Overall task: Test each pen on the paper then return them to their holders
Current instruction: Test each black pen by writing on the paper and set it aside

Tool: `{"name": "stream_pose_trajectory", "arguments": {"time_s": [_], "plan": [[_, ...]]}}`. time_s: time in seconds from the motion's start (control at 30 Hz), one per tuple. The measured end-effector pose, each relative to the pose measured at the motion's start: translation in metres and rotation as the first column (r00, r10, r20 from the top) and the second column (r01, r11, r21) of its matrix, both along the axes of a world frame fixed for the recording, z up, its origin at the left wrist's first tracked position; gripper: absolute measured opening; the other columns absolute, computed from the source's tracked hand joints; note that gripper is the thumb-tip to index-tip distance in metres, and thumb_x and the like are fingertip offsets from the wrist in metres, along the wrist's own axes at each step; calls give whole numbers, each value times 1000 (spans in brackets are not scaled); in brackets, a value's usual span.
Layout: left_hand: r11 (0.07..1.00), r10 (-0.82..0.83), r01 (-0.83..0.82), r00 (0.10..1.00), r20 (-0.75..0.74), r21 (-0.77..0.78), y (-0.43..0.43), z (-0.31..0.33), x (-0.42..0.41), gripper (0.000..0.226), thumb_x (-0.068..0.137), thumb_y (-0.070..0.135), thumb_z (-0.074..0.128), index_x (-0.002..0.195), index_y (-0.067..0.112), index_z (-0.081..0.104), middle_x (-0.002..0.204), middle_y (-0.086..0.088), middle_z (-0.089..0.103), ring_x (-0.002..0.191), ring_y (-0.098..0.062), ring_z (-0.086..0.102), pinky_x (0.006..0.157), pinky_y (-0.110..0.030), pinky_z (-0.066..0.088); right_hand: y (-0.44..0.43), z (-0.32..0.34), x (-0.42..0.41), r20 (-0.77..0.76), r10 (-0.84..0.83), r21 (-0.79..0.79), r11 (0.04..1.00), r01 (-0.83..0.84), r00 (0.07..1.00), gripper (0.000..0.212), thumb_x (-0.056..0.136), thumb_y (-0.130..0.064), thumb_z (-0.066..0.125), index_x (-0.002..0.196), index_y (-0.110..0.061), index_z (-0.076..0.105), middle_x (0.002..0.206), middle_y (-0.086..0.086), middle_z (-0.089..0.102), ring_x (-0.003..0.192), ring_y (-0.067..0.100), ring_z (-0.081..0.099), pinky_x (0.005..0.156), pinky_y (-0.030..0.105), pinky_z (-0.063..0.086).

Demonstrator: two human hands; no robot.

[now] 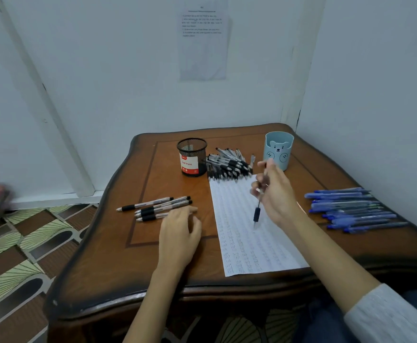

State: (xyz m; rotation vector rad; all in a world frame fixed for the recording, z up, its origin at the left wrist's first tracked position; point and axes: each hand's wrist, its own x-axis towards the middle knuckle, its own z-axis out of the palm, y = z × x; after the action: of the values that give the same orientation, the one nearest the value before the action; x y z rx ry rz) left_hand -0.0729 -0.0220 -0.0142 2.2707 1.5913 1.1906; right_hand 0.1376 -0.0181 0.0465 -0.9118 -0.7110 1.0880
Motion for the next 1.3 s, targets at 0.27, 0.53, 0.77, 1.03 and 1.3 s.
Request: {"name": "stream_pose_trajectory", "arguments": {"time_s": [0.27,0.53,0.77,1.03,1.3], "plan": [[974,-195,190,980,-26,-125,-8,-2,55,29,94,23,51,122,17,58,122,6,59,118,-10,47,91,-19,26,-18,0,43,-398,-21,-121,992,-30,917,22,95,-21,39,88,-16,59,44,-8,36,30,4,18,29,15,14],[958,-253,224,954,-161,-181,-8,-16,71,30,95,32,44,121,19,54,123,6,56,113,-13,47,96,-30,34,-53,-12,72,-296,84,-193,970,-146,952,24,98,-11,45,106,2,63,105,16,67,43,5,49,31,12,31],[957,-253,216,947,-198,-193,-8,-19,71,33,96,34,42,124,20,52,131,4,53,119,-14,45,100,-34,34,-69,-32,84,-507,237,-141,926,-351,829,50,88,-56,47,86,-9,64,53,-4,28,34,6,23,32,18,12],[957,-256,216,942,-215,-194,-10,-17,71,32,97,33,43,124,19,52,128,4,54,118,-14,45,100,-34,34,-80,-28,85,-506,214,-68,956,-286,835,46,92,-46,45,87,-7,70,56,-2,42,35,3,19,33,14,12],[956,-256,209,936,-240,-205,-11,-16,71,34,97,35,42,125,17,51,131,2,53,121,-16,44,101,-34,33,-84,-34,76,-269,185,-245,936,-253,945,68,99,-50,29,96,1,73,66,11,60,53,14,53,41,19,40]]}}
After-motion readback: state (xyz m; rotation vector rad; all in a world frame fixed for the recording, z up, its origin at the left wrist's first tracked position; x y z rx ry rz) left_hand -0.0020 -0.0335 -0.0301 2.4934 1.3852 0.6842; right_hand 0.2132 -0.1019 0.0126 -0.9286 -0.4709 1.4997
